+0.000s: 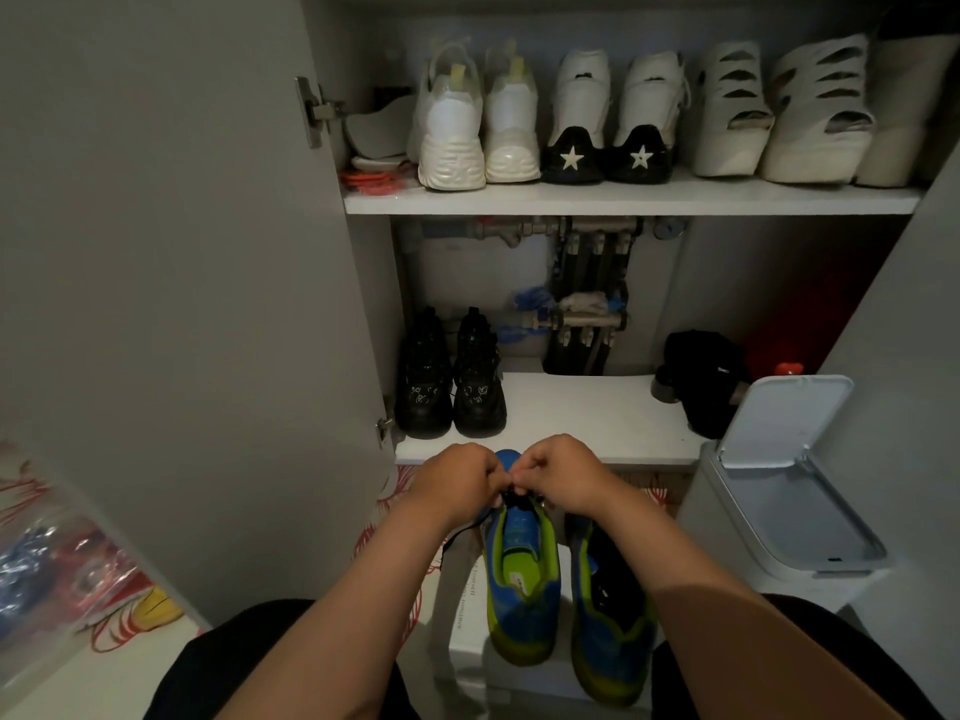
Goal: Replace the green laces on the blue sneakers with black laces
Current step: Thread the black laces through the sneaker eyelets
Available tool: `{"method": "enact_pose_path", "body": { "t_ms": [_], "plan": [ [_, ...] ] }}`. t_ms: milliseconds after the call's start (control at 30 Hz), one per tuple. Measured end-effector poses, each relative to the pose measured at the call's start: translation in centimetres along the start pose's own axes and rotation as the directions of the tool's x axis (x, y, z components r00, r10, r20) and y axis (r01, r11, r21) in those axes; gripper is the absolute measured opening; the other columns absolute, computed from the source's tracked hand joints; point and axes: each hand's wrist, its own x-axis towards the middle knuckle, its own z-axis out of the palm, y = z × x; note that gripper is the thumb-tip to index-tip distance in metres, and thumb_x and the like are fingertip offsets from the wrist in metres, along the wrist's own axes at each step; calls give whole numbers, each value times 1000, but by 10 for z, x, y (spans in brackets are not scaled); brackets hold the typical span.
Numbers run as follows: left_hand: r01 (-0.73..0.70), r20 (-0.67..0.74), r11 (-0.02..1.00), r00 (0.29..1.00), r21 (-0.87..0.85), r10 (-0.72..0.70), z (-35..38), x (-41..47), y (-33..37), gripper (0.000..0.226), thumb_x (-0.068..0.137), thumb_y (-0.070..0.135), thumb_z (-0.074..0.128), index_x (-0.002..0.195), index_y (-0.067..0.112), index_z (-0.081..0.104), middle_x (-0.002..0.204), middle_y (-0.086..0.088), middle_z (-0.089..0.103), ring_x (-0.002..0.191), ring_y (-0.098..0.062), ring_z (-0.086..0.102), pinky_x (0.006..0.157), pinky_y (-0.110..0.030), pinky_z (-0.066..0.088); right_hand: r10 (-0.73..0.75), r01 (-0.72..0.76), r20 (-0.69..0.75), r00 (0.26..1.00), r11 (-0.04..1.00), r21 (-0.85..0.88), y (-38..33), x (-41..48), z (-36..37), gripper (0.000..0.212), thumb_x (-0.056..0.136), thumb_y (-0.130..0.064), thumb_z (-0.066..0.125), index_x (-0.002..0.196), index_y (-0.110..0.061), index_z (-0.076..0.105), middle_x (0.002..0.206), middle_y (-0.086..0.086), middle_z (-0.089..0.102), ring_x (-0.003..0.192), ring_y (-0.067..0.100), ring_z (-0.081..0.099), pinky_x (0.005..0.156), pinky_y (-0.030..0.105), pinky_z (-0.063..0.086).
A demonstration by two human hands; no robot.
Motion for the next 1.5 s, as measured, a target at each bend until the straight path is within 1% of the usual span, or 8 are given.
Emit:
{"method": "enact_pose_path", "body": {
  "t_ms": [133, 200, 433, 600, 700, 833, 967, 1500],
  "plan": [
    [48, -2, 994, 999, -98, -49, 5, 2, -1, 24, 91, 37, 65, 74, 21, 68, 74, 6, 68, 65, -7, 57, 61, -26, 45, 52, -51, 40, 998, 998, -21, 0, -1, -2, 16, 91, -18, 68, 77, -19, 76, 74, -4, 74, 62, -3, 62, 66, 21, 50],
    [91, 50, 985, 995, -148, -84, 9, 2, -3, 20, 90, 33, 65, 81, 15, 68, 79, 1, 69, 69, -12, 60, 64, -28, 49, 115, -111, 28, 993, 987, -112, 1, -1, 0, 17, 88, -19, 66, 77, -12, 76, 80, 3, 75, 78, 11, 68, 75, 31, 54],
    [274, 251, 949, 940, -156, -230, 28, -2, -2, 29, 84, 38, 69, 64, 19, 59, 58, 2, 59, 44, -7, 59, 42, -18, 44, 181, -194, -71, 981, 920, -341, 4, -4, 9, 22, 89, -19, 58, 67, -13, 56, 72, 3, 56, 73, 21, 57, 66, 30, 49],
    [290, 270, 936, 934, -200, -232, 36, -2, -4, 14, 86, 12, 63, 83, 0, 69, 81, -14, 69, 84, -32, 70, 78, -43, 60, 150, -165, -69, 986, 876, -453, 2, -1, 16, 19, 92, -22, 55, 82, -12, 68, 88, 6, 67, 89, 26, 65, 75, 32, 54],
    [342, 263, 894, 927, -290, -268, 36, -2, -12, 15, 83, -2, 57, 90, -9, 69, 84, -21, 66, 91, -37, 70, 81, -50, 59, 127, -132, -45, 991, 846, -516, 0, 0, 20, 22, 94, -23, 54, 91, -11, 73, 96, 9, 71, 90, 28, 67, 76, 34, 56],
    [399, 293, 805, 911, -440, -291, 35, -3, -19, 20, 89, -5, 56, 100, -7, 72, 84, -17, 67, 72, -27, 68, 64, -31, 60, 112, -111, -35, 993, 804, -585, -2, 1, 29, 22, 94, -22, 55, 92, -13, 74, 96, 9, 72, 90, 28, 67, 74, 33, 55],
    [414, 318, 775, 904, -477, -287, 34, -4, -20, 23, 92, -4, 54, 103, -1, 73, 83, -13, 66, 66, -19, 62, 52, -21, 52, 122, -136, -63, 991, 798, -588, 1, 2, 33, 21, 92, -24, 58, 91, -13, 75, 96, 8, 72, 91, 27, 67, 75, 32, 55],
    [444, 384, 745, 883, -498, -269, 33, 1, -20, 18, 93, 1, 57, 105, -5, 70, 78, -14, 67, 65, -23, 67, 57, -28, 57, 166, -193, -99, 981, 854, -483, 7, 4, 39, 20, 88, -25, 61, 82, -11, 73, 89, 9, 71, 83, 27, 68, 67, 32, 53]
  ]
}}
